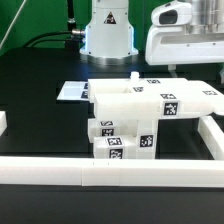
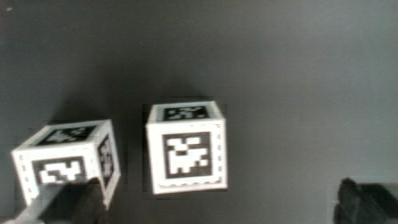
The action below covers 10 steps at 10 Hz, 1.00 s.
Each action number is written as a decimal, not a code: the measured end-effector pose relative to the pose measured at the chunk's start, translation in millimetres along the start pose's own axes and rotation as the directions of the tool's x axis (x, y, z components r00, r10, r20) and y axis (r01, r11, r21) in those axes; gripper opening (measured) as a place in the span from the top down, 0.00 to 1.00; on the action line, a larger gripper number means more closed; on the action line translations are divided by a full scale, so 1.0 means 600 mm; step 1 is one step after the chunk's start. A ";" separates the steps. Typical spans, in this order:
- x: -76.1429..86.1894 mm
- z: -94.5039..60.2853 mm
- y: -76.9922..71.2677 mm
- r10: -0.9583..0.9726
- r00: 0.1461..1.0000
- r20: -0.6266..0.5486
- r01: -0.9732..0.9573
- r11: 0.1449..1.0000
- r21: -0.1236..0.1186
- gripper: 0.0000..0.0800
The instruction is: Assemble chair
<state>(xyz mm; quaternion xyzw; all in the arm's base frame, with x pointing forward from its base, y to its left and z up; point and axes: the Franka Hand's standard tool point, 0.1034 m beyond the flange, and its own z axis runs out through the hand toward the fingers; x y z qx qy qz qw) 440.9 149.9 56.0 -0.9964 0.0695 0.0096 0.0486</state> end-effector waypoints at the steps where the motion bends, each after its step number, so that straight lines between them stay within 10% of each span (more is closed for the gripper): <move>1: 0.001 0.000 0.003 -0.003 1.000 -0.001 0.003 1.000 -0.001 0.19; 10: -0.003 0.018 0.004 -0.006 1.000 0.016 0.006 1.000 -0.009 0.19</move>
Offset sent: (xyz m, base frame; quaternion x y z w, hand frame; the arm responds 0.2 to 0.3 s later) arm 0.0000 0.0000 0.0000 0.0000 0.0000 0.0000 1.0000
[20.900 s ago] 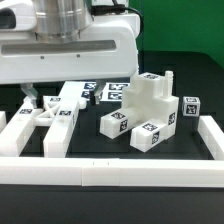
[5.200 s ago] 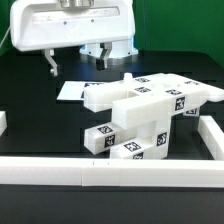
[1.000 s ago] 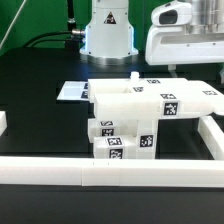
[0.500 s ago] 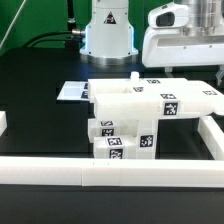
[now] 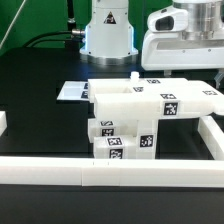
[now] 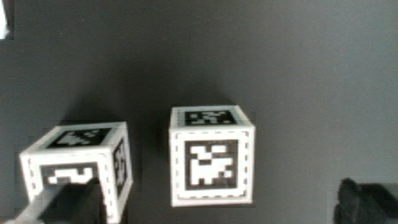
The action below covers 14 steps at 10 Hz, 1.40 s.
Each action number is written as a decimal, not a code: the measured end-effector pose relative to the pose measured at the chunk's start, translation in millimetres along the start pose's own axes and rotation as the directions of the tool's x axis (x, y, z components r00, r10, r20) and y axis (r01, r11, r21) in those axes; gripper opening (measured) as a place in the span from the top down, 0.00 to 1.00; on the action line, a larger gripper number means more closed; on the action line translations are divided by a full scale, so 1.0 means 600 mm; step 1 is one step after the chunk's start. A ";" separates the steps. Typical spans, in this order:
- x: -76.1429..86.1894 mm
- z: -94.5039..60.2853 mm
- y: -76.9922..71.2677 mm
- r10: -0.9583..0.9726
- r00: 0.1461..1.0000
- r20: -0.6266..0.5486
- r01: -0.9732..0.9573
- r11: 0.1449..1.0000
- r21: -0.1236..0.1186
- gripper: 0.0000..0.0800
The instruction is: Assemble chair
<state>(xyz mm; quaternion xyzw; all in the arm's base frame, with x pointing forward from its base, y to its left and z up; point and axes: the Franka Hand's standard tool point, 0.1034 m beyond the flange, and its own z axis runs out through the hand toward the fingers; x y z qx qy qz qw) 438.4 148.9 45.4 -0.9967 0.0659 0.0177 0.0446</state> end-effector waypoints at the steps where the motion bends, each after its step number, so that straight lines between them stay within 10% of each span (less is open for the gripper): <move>1: 0.002 0.002 -0.002 -0.002 1.000 0.002 0.002 1.000 0.000 0.19; 14: 0.008 0.028 -0.002 -0.021 0.999 -0.037 0.021 1.000 -0.011 0.19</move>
Offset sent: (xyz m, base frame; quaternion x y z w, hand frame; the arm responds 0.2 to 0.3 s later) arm 0.0000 0.0000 0.0000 0.0000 0.0000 0.0000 1.0000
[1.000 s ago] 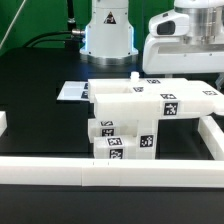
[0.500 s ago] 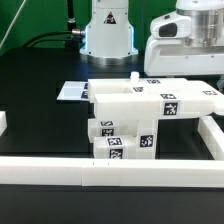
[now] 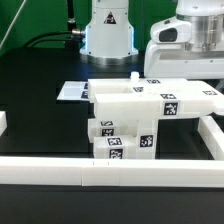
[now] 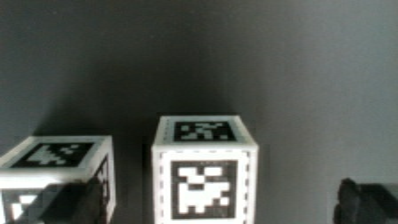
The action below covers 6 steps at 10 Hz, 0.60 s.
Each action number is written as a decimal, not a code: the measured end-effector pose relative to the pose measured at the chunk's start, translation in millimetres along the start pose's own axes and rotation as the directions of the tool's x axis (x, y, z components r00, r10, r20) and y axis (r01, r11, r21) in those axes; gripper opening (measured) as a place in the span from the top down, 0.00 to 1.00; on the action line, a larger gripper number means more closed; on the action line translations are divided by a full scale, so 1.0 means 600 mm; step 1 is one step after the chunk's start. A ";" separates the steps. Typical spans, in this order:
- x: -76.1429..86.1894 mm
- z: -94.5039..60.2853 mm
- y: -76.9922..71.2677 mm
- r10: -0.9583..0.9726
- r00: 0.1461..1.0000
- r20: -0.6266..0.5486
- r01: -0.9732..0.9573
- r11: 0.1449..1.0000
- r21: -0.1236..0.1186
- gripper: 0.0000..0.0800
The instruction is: Assemble chair
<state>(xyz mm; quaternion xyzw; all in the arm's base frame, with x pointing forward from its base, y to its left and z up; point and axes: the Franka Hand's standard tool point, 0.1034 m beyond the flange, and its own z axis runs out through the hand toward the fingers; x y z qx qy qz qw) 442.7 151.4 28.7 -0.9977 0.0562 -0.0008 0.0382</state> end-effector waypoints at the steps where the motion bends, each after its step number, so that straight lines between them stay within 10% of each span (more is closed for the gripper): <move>1: 0.001 0.000 0.000 -0.001 1.000 -0.013 0.001 1.000 0.001 0.19; 6: 0.005 -0.001 0.005 0.003 1.000 -0.018 -0.003 1.000 0.000 0.19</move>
Offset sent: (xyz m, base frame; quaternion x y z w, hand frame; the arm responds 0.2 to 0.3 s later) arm 0.0005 0.0003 -0.0004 -0.0021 -0.0014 -0.0005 1.0000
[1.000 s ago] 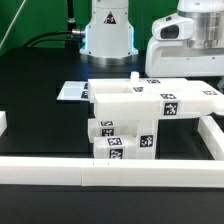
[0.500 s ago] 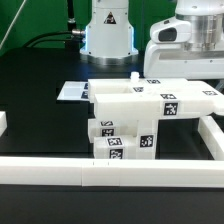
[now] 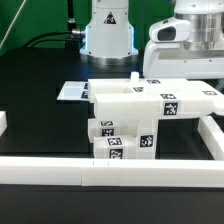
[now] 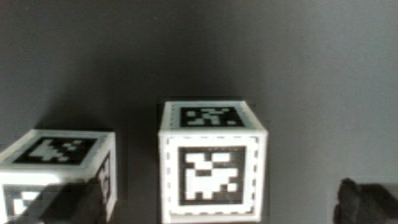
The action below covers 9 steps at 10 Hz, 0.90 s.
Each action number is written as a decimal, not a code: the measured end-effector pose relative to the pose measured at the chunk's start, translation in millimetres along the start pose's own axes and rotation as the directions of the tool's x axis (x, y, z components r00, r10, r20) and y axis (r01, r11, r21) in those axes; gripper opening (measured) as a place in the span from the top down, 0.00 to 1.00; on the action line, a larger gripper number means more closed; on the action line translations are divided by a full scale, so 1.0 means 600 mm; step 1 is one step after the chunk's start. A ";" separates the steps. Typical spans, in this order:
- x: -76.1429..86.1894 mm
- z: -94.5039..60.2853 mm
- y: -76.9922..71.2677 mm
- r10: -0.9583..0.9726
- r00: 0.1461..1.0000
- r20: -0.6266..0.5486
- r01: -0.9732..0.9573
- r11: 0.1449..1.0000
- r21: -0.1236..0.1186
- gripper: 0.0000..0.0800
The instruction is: Assemble chair
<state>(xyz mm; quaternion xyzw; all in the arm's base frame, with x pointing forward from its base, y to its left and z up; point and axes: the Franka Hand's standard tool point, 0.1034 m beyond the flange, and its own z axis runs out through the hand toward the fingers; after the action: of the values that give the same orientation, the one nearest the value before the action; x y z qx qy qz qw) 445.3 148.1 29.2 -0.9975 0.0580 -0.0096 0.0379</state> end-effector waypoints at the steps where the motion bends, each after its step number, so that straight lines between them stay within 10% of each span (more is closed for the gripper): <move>1: 0.001 0.000 0.004 -0.002 1.000 0.000 0.002 1.000 -0.001 0.19; 9: 0.008 -0.001 0.025 -0.024 0.999 -0.026 0.024 1.000 -0.004 0.19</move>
Offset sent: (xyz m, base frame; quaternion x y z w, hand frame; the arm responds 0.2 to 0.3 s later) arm -0.0056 -0.0118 -0.0045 -0.0039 0.0069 -0.0122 0.9999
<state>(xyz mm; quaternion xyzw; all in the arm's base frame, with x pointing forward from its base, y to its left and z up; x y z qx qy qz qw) 448.6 132.9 28.8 -0.9980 0.0466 -0.0232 0.0352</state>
